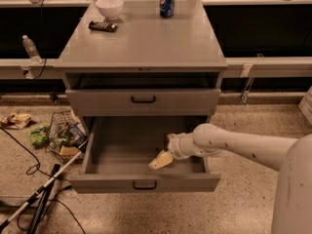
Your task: Place orange into middle drawer
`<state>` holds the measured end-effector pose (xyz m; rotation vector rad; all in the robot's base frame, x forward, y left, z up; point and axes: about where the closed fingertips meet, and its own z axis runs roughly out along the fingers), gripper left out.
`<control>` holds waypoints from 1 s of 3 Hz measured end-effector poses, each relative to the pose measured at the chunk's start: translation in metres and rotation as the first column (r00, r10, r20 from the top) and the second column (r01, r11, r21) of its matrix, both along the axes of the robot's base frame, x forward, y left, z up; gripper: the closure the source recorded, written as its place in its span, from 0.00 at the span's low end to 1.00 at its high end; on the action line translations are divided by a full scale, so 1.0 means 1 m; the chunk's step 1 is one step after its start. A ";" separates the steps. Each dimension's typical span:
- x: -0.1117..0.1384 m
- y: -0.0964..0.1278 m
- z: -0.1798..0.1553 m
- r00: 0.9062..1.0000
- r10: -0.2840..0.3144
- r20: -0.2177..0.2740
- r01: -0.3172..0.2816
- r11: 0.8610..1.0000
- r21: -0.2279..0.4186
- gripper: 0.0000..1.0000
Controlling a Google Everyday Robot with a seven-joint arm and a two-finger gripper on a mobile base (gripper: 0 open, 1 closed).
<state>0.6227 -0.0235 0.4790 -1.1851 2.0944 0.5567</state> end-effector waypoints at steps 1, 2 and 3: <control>-0.023 0.002 0.035 1.000 0.027 0.002 -0.027 0.998 0.051 0.14; -0.061 -0.024 0.075 0.999 -0.037 0.004 0.036 0.991 0.132 0.38; -0.102 -0.038 0.120 0.993 -0.111 0.035 0.103 0.978 0.179 0.61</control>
Offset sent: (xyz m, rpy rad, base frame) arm -0.1170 -0.0786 0.1222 0.2328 -0.0064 -0.1533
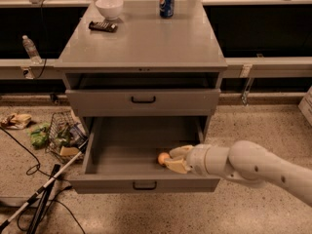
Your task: Place orange into middle drawer
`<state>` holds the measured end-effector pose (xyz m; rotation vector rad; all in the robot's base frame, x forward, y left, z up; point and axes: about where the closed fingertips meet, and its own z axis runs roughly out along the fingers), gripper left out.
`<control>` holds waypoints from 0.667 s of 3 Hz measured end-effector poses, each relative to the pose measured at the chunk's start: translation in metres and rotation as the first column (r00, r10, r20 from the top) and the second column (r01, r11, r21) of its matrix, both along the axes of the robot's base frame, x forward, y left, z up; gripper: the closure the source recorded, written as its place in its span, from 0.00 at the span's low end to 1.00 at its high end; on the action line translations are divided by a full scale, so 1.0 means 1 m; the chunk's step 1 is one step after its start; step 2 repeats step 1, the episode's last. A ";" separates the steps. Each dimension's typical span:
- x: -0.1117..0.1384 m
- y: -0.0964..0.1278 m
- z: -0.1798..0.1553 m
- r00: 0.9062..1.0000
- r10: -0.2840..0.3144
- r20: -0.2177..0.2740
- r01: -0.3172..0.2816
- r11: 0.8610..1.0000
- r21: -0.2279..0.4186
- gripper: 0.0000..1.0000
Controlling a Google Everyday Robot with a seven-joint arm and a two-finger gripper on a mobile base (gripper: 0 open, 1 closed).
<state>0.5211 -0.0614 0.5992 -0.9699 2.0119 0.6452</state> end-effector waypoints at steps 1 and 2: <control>-0.023 -0.010 0.005 1.000 -0.029 0.003 0.029 1.000 0.002 0.52; -0.023 -0.010 0.005 1.000 -0.029 0.003 0.029 1.000 0.002 0.52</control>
Offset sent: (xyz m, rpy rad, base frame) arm 0.0000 0.0000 0.0000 0.0000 0.0000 0.0000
